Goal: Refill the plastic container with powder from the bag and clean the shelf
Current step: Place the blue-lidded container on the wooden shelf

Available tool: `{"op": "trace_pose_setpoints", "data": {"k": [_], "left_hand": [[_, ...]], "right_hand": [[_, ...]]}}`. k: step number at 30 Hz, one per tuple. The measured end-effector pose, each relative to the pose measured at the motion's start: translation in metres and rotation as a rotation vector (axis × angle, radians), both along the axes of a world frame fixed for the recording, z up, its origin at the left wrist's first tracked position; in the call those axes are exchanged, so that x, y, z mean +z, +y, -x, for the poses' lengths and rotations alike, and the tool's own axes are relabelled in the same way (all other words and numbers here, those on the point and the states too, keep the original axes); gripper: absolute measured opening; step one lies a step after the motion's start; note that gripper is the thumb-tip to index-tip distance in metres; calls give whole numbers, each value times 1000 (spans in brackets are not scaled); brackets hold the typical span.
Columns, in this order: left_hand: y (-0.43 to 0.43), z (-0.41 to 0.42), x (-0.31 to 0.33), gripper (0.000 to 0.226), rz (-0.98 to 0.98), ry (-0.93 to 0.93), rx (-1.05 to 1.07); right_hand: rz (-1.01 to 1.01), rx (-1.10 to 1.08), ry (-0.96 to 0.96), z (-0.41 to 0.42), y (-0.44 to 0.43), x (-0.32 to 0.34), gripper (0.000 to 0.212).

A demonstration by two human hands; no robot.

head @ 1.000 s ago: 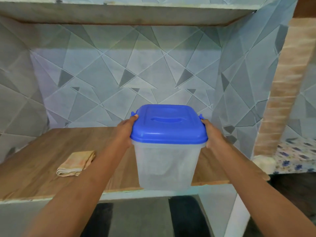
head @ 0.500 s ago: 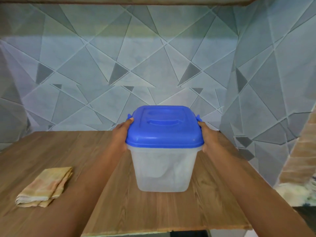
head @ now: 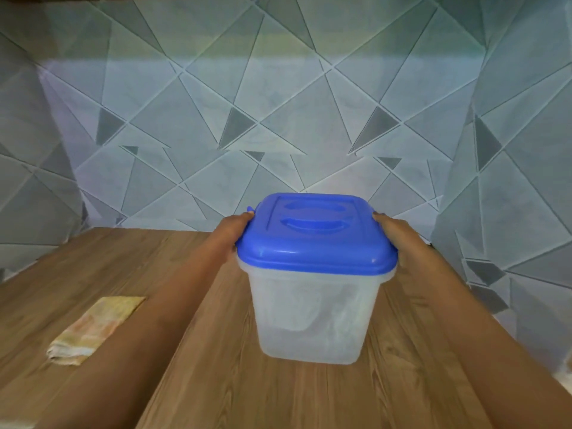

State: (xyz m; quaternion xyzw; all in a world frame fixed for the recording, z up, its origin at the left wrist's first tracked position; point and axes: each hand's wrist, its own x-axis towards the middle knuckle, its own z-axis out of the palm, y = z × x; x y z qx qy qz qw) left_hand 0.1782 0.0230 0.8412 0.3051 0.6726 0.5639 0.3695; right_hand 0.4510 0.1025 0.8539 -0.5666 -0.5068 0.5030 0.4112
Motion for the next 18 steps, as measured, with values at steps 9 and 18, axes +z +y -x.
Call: {"op": "trace_pose_setpoints", "data": {"k": [9,18], "left_hand": [[13,9,1,55,150,464,11],[4,3,11,44,149,671,26]], "right_hand": [[-74,-110,-331,0,20,-7,54],[-249,-178,-544,-7,18,1,41]]}}
